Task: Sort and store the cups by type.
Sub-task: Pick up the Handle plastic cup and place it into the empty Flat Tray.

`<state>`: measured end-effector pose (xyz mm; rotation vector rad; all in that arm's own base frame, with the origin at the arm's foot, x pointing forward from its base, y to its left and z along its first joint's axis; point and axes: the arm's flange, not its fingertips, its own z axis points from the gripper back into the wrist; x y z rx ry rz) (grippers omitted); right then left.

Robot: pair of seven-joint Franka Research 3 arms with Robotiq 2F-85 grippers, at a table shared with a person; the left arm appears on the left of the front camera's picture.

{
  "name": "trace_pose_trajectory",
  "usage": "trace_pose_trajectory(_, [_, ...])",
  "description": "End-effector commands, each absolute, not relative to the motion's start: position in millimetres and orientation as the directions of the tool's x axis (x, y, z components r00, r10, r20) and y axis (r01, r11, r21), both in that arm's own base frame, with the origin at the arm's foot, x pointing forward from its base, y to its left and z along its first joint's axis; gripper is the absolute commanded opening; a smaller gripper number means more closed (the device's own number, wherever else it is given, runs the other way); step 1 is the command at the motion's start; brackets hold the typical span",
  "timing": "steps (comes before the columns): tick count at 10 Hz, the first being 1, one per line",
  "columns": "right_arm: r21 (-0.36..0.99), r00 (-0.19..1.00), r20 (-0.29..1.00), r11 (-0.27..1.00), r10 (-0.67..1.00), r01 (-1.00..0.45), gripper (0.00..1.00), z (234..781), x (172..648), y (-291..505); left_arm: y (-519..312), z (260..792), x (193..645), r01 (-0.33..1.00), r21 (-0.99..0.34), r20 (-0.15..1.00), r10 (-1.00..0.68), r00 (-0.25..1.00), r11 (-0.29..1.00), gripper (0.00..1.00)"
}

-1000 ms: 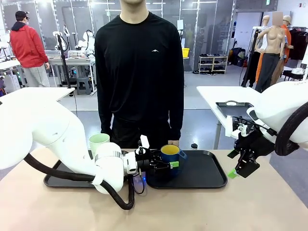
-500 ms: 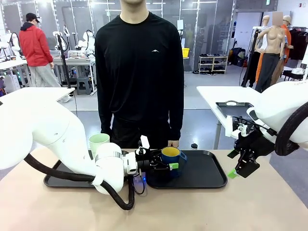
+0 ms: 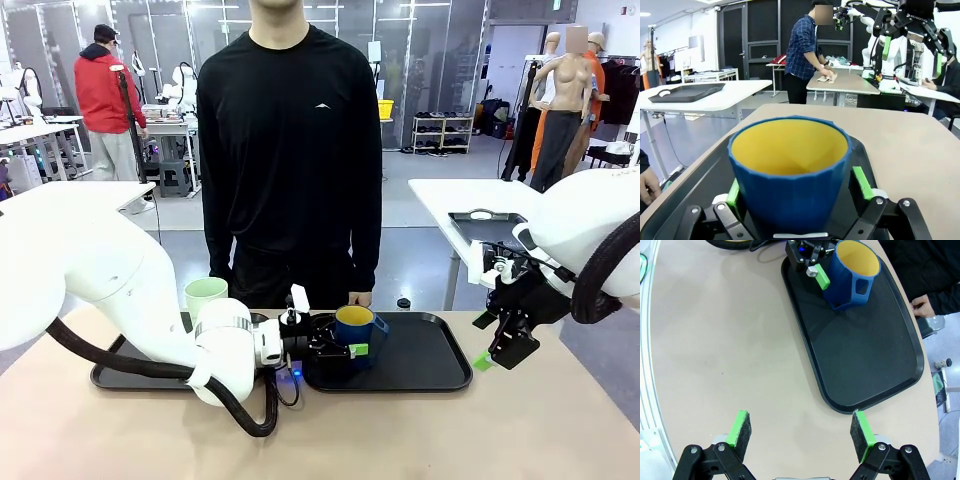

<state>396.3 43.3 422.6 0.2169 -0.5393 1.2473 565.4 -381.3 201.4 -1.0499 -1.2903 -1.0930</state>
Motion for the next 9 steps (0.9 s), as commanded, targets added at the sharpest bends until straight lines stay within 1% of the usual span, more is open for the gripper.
trace_pose_trajectory(1, [-0.132,0.236,0.489,0.338,0.84,-0.932,1.0,422,395,46,-366,189,539,0.975,0.057,0.995,-0.089,-0.039,0.216,1.0])
trace_pose_trajectory(4, [-0.132,0.236,0.489,0.338,0.84,-0.932,1.0,422,395,46,-351,198,521,0.968,0.048,0.989,-0.146,-0.012,0.247,1.0])
trace_pose_trajectory(5, [-0.132,0.236,0.489,0.338,0.84,-0.932,1.0,422,395,46,-347,200,513,0.971,0.032,0.99,-0.142,0.002,0.237,1.0])
trace_pose_trajectory(7, [-0.132,0.236,0.489,0.338,0.84,-0.932,1.0,422,395,46,-333,212,495,0.963,0.083,0.985,-0.171,-0.039,0.257,1.0])
trace_pose_trajectory(9, [-0.132,0.236,0.489,0.338,0.84,-0.932,1.0,422,395,46,-315,218,489,0.946,0.133,0.978,-0.195,-0.077,0.294,1.0])
